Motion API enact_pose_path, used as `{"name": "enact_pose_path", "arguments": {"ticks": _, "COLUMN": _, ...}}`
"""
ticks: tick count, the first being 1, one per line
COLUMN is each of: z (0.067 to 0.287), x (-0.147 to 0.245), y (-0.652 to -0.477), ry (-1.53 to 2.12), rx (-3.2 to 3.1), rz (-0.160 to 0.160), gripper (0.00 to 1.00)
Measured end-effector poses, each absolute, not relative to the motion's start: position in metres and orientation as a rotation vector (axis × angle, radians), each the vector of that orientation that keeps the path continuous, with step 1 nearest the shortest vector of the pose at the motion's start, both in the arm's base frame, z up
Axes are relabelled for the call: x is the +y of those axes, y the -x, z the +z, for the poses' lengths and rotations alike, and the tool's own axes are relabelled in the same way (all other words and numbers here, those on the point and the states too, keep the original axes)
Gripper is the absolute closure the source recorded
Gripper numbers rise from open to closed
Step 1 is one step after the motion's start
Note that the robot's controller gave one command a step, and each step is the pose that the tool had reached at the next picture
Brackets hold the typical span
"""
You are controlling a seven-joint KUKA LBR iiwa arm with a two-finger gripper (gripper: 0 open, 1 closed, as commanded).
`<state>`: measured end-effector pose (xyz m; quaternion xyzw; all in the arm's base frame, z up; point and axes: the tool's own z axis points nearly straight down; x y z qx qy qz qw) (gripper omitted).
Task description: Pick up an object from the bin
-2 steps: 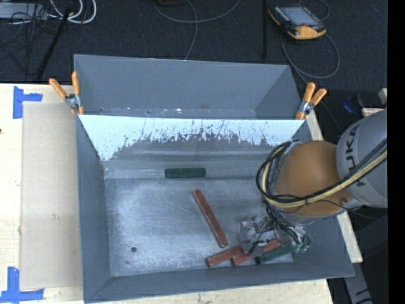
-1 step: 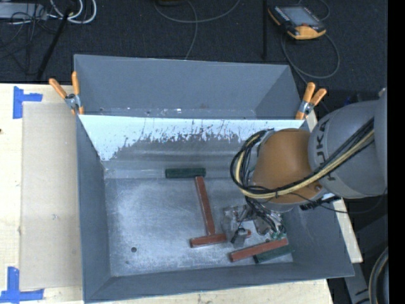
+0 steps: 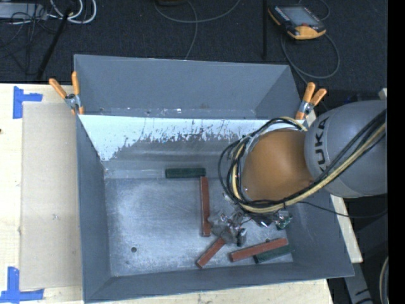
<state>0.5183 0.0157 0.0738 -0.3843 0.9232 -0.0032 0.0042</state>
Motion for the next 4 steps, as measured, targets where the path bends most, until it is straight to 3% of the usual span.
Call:
{"name": "enact_pose_path", "arguments": {"ticks": 1, "z": 0.079, "x": -0.058, "y": -0.488, "ry": 1.890, "rx": 2.446, "rz": -0.033, "gripper": 1.00}}
{"name": "enact_pose_path", "arguments": {"ticks": 2, "z": 0.072, "x": -0.058, "y": -0.476, "ry": 1.919, "rx": 2.473, "rz": 0.001, "gripper": 0.00}}
{"name": "enact_pose_path", "arguments": {"ticks": 3, "z": 0.072, "x": -0.061, "y": -0.478, "ry": 1.912, "rx": 2.476, "rz": -0.008, "gripper": 1.00}}
{"name": "enact_pose_path", "arguments": {"ticks": 4, "z": 0.163, "x": -0.048, "y": -0.481, "ry": 1.866, "rx": 2.520, "rz": -0.004, "gripper": 1.00}}
